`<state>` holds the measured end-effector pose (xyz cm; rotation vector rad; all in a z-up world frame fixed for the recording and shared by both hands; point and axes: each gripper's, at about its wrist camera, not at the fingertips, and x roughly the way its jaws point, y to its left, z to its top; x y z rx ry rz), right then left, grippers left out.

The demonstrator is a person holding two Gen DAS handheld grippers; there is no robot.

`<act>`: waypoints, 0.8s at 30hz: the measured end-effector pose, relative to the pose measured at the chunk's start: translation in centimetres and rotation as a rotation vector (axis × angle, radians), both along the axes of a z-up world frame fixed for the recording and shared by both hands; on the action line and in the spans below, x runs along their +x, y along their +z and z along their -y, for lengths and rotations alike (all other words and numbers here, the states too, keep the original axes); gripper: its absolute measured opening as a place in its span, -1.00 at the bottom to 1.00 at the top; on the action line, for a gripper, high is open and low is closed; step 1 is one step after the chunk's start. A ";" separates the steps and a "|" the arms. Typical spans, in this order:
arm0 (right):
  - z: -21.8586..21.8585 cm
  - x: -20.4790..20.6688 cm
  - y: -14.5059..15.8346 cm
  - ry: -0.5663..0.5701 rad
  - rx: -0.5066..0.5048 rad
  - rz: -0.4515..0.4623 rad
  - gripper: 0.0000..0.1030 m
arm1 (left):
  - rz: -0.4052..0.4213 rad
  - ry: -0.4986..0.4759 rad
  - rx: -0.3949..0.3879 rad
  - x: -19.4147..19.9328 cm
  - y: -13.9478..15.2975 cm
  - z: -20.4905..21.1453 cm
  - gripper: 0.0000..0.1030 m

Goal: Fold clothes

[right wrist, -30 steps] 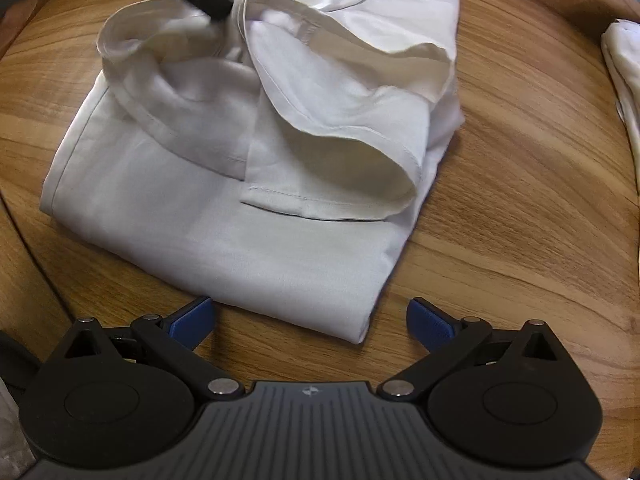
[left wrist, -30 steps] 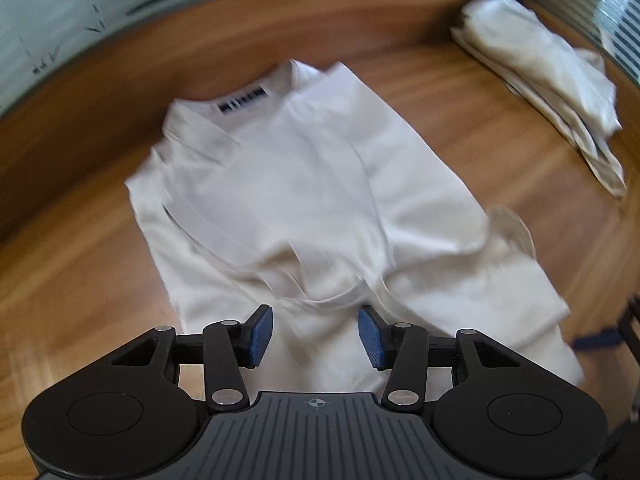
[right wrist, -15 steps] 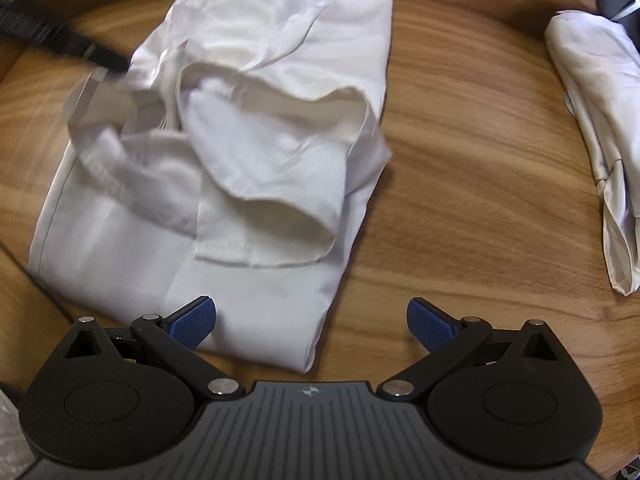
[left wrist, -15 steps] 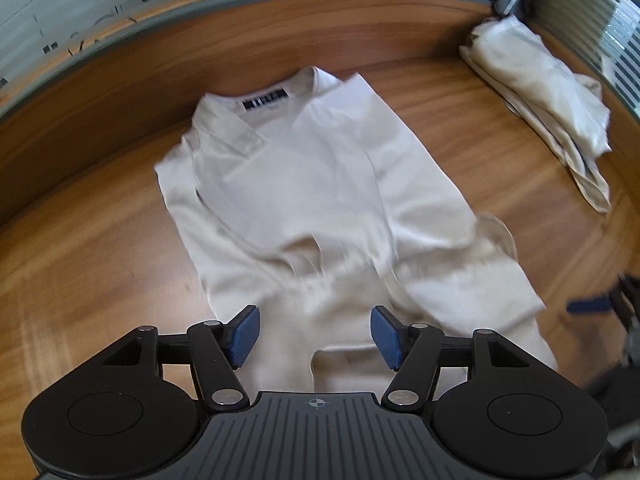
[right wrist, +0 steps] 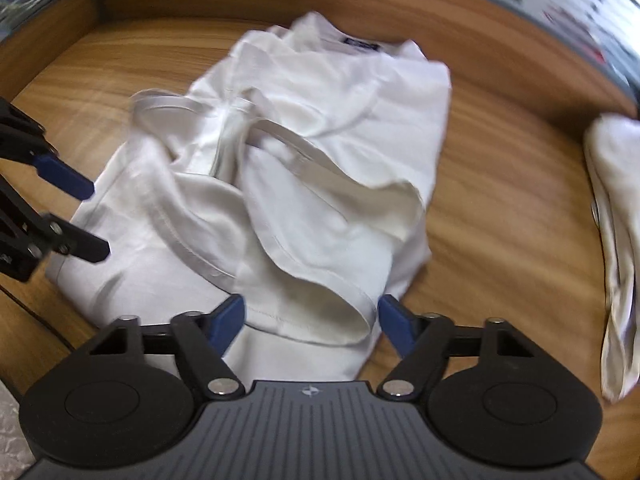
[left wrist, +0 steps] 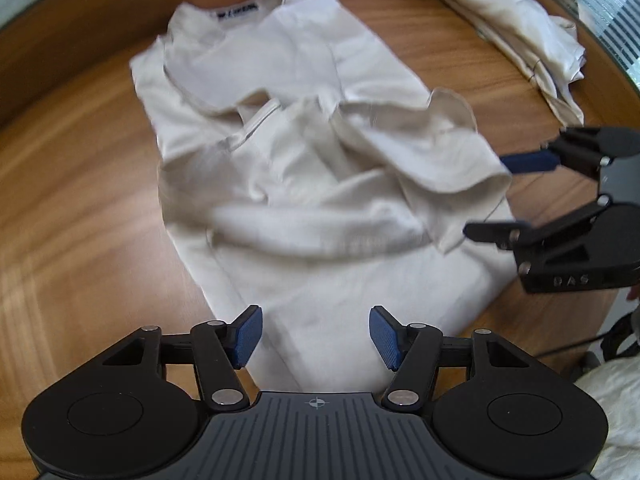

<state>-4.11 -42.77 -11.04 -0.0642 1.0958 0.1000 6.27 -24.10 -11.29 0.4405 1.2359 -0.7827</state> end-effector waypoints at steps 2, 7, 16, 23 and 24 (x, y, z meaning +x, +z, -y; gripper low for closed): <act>-0.5 0.3 0.1 0.044 -0.001 0.004 0.43 | -0.013 0.013 0.006 0.1 -0.5 -0.2 0.16; -2.2 0.2 1.0 0.158 -0.076 0.053 0.42 | -0.041 0.030 0.000 0.1 -1.3 -0.5 0.16; -2.8 0.8 3.1 0.264 -0.012 0.122 0.18 | -0.016 -0.044 0.011 -1.4 -2.5 0.5 0.19; -2.8 2.0 0.0 0.230 0.083 -0.036 0.05 | 0.048 -0.123 0.051 -2.8 -2.7 1.4 0.34; -2.7 2.0 -0.5 0.218 0.080 -0.046 0.05 | 0.045 -0.119 0.048 -2.8 -2.7 1.4 0.36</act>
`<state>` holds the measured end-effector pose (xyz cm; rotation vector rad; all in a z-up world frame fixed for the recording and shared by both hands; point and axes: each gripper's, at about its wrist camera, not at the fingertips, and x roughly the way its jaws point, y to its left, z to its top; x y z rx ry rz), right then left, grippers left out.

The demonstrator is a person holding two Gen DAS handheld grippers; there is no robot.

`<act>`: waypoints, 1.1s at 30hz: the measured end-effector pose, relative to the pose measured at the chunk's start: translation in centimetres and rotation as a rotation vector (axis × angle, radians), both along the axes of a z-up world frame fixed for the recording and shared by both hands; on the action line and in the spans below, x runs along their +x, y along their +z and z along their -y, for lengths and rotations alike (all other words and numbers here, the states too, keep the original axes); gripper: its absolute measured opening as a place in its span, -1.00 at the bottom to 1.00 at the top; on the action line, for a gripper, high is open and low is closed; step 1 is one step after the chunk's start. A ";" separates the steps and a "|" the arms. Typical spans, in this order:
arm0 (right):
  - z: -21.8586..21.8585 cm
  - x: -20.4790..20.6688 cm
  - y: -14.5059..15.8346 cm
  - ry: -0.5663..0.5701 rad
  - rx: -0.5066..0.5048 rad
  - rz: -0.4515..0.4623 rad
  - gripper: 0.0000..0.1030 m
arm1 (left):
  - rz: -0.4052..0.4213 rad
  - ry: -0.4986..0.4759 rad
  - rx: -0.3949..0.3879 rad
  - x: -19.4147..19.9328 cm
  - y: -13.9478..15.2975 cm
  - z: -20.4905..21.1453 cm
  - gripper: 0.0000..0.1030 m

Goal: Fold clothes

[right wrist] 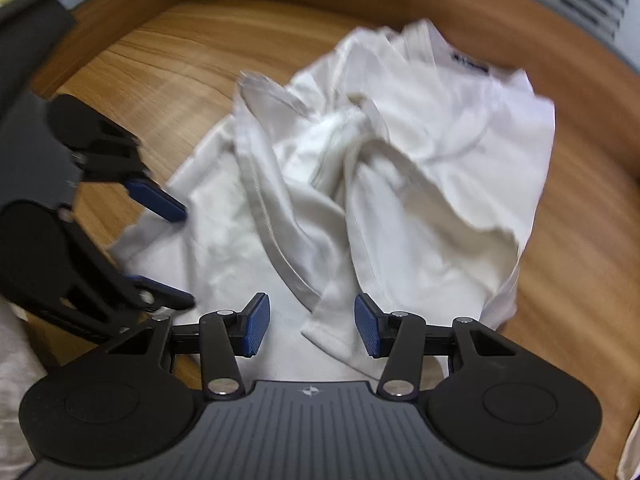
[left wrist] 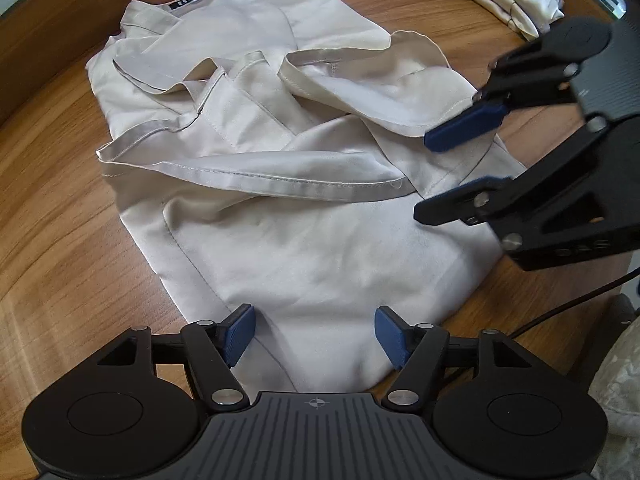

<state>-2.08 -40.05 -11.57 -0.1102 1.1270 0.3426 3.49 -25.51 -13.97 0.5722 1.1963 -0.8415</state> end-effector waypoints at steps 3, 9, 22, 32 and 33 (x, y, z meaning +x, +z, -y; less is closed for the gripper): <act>-0.1 0.1 -1.2 -0.003 -0.023 -0.001 0.07 | -0.007 0.010 -0.008 0.1 0.0 0.0 0.40; -0.3 0.5 -1.2 -0.003 -0.039 0.051 -0.91 | -0.008 0.008 -0.011 0.2 -0.1 -0.3 0.42; 2.1 6.9 2.7 0.049 -0.184 0.193 -0.86 | -0.008 0.006 -0.014 0.4 -0.2 -0.3 0.46; 5.7 9.5 5.4 -0.084 -0.109 0.186 -0.40 | -0.011 0.009 -0.016 0.4 -0.2 -0.4 0.46; 6.1 9.3 5.6 -0.095 -0.097 0.176 -0.38 | -0.010 0.008 -0.015 0.9 -0.4 -0.3 0.46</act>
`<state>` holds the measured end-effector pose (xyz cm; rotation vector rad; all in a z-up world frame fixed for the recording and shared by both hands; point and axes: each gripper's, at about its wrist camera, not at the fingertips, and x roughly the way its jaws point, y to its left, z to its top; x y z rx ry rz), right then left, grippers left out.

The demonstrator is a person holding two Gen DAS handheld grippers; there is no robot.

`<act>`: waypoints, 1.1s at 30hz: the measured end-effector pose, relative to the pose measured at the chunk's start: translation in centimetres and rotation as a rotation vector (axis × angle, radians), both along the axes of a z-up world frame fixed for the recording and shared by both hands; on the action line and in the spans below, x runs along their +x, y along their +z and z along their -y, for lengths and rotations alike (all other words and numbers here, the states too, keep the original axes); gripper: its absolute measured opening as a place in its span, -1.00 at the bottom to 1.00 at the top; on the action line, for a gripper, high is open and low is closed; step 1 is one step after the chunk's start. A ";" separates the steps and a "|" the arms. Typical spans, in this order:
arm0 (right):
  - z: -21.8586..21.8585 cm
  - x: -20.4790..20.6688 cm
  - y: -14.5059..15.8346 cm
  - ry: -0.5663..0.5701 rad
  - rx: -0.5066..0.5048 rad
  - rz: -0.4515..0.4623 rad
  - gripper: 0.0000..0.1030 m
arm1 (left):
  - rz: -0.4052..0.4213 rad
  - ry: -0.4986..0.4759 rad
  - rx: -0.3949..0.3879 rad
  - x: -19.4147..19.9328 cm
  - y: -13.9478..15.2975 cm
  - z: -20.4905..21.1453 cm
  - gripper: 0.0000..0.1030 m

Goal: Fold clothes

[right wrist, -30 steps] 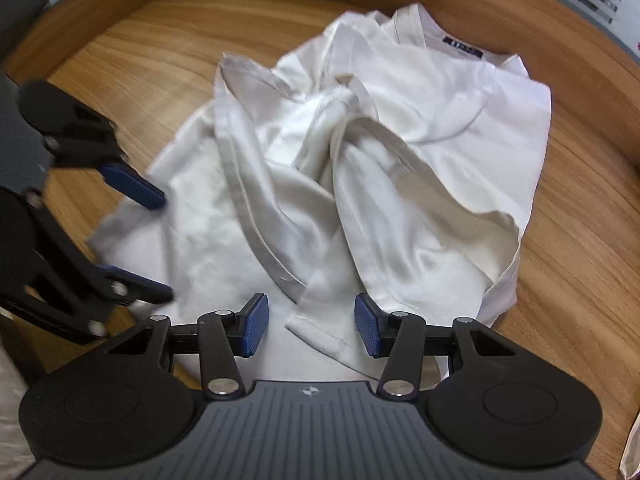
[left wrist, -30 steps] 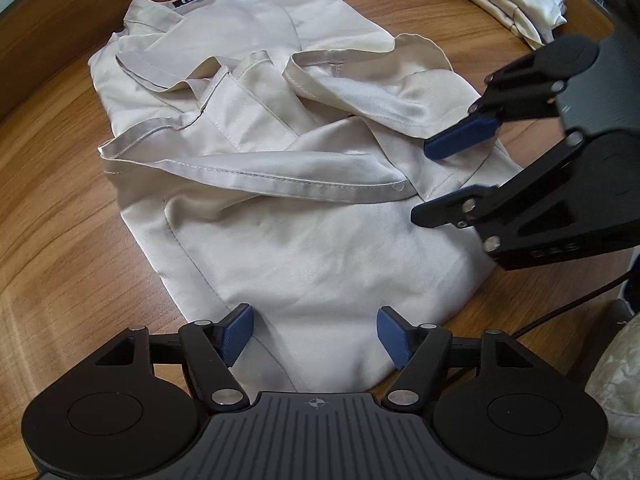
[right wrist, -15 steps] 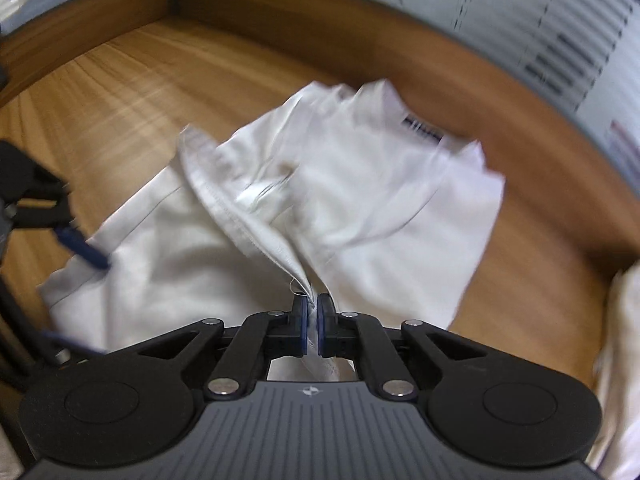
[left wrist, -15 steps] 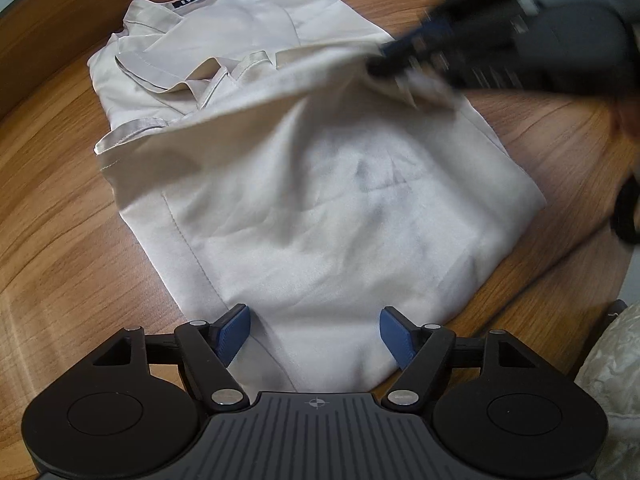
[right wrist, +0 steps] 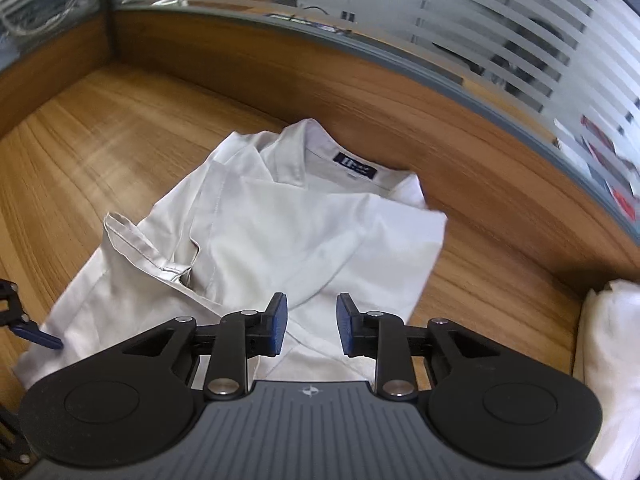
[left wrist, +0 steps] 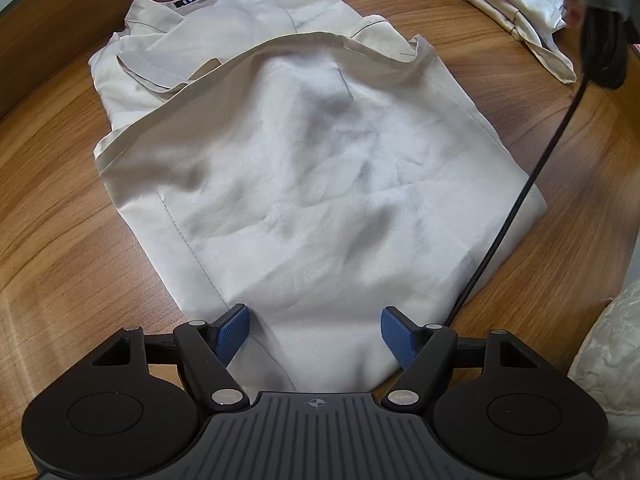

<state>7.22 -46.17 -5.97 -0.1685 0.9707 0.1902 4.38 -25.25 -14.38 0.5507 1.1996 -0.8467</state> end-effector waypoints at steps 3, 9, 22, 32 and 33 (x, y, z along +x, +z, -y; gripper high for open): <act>1.0 -1.2 0.1 -0.024 0.044 -0.029 -0.19 | 0.013 0.009 -0.001 0.0 0.2 -0.2 0.46; 1.2 -6.1 -0.6 0.008 0.097 -0.065 -0.05 | 0.062 0.038 -0.054 -0.5 1.8 -1.9 0.52; -3.3 -16.1 -4.4 0.224 0.040 -0.119 0.10 | 0.156 -0.099 -0.052 -6.2 2.3 -4.0 0.63; -4.6 -18.1 -6.5 0.296 -0.106 -0.110 0.11 | 0.165 -0.089 0.007 -5.2 0.6 -4.3 0.12; -4.7 -18.0 -6.6 0.299 -0.113 -0.106 0.10 | 0.150 -0.086 0.007 -4.9 0.5 -4.2 -0.11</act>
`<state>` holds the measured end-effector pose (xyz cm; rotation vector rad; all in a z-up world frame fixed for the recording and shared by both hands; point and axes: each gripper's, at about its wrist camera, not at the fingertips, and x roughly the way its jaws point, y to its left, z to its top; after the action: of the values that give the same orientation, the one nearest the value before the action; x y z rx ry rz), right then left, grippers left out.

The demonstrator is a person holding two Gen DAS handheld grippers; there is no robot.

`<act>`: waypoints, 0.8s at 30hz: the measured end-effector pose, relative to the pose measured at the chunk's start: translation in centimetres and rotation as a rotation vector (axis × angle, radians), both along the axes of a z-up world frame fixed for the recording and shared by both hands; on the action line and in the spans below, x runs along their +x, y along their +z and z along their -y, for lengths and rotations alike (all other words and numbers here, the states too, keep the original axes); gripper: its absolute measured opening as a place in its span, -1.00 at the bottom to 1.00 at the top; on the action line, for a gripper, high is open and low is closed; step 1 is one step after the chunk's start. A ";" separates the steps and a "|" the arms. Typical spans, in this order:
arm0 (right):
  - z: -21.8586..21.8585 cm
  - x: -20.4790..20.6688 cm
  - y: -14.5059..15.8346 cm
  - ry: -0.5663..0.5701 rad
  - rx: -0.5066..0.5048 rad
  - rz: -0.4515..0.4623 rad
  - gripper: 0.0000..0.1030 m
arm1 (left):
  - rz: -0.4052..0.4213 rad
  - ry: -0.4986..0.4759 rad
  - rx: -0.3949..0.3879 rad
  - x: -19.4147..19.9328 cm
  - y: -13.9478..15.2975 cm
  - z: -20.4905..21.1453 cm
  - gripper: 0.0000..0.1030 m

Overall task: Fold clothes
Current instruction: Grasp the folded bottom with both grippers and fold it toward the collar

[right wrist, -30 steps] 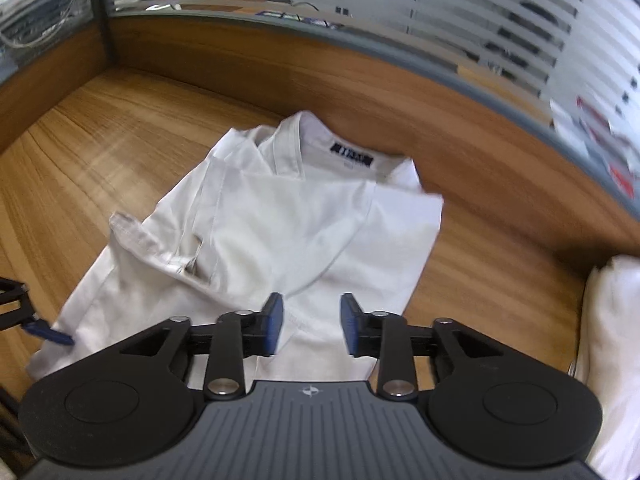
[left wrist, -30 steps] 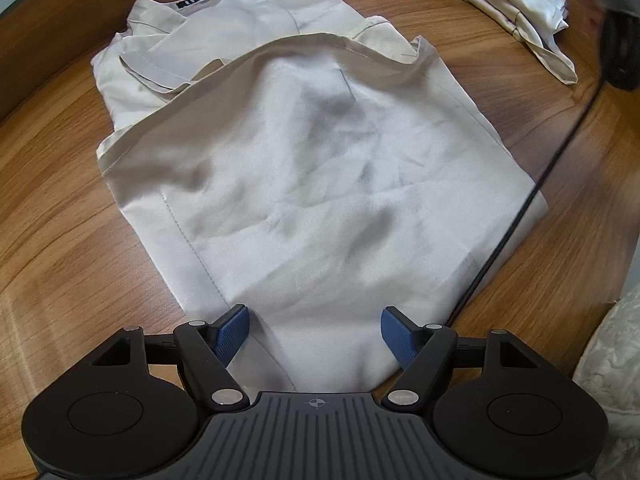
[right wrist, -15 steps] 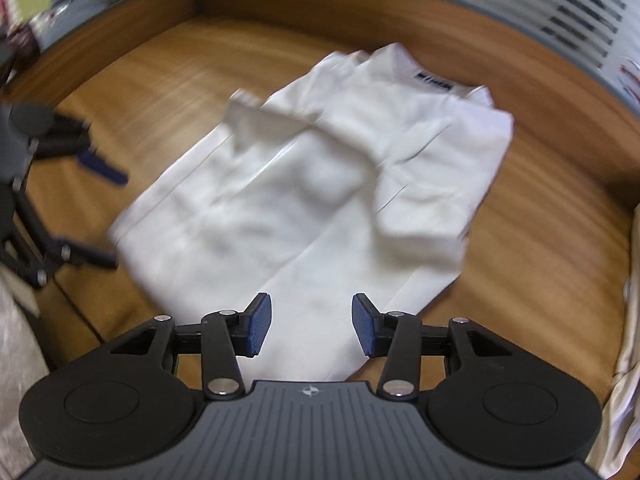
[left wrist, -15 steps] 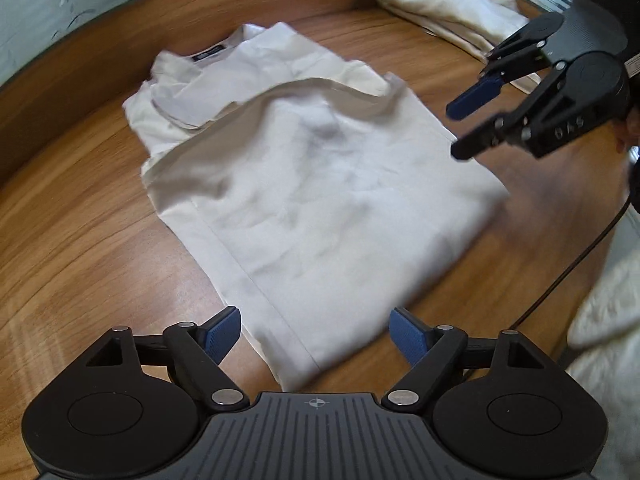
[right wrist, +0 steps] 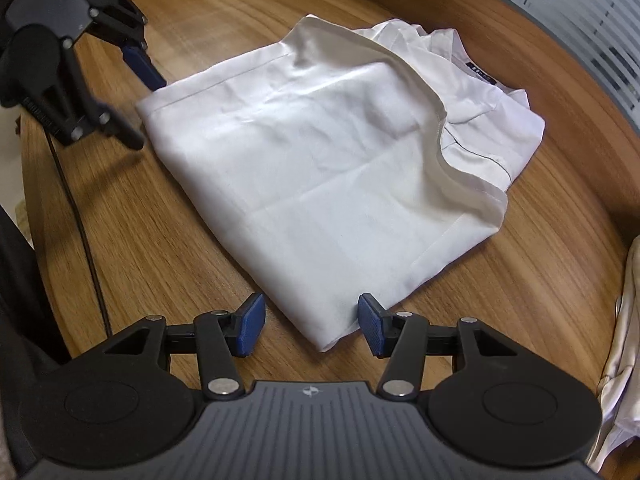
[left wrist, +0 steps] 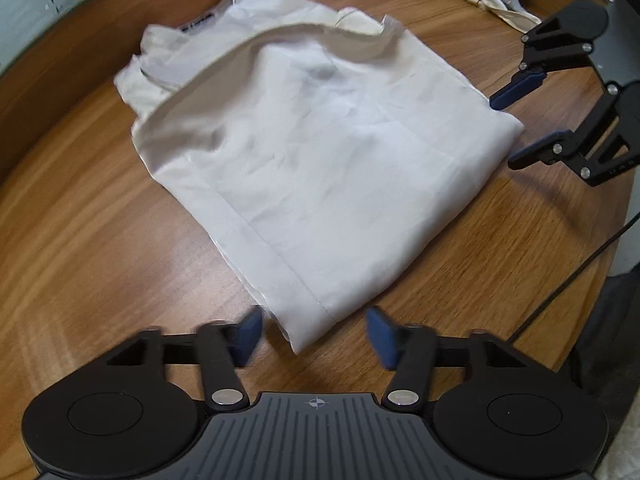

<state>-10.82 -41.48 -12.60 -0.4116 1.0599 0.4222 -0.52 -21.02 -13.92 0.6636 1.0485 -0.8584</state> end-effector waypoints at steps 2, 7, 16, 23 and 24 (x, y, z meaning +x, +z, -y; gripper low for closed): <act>-0.1 0.1 -0.2 0.005 -0.010 0.007 0.02 | -0.001 0.009 -0.011 0.2 0.0 0.0 -0.27; 0.4 0.8 -0.2 -0.023 0.022 -0.011 -0.79 | -0.001 0.036 -0.053 0.4 1.0 -0.3 -0.79; 2.6 -0.3 2.5 -0.203 0.187 -0.072 -0.89 | -0.062 0.053 -0.106 0.8 3.1 -0.8 -0.80; 3.3 -0.1 5.8 -0.239 0.199 -0.045 -0.90 | -0.069 0.067 -0.170 1.5 6.6 -1.6 -0.80; 3.6 0.6 6.2 -0.247 0.203 -0.038 -0.90 | -0.067 0.076 -0.176 1.9 7.0 -1.5 -0.80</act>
<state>-10.19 -45.08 -6.43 -0.0906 1.0778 0.3136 1.36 -19.50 -6.93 0.4468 1.0383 -0.8997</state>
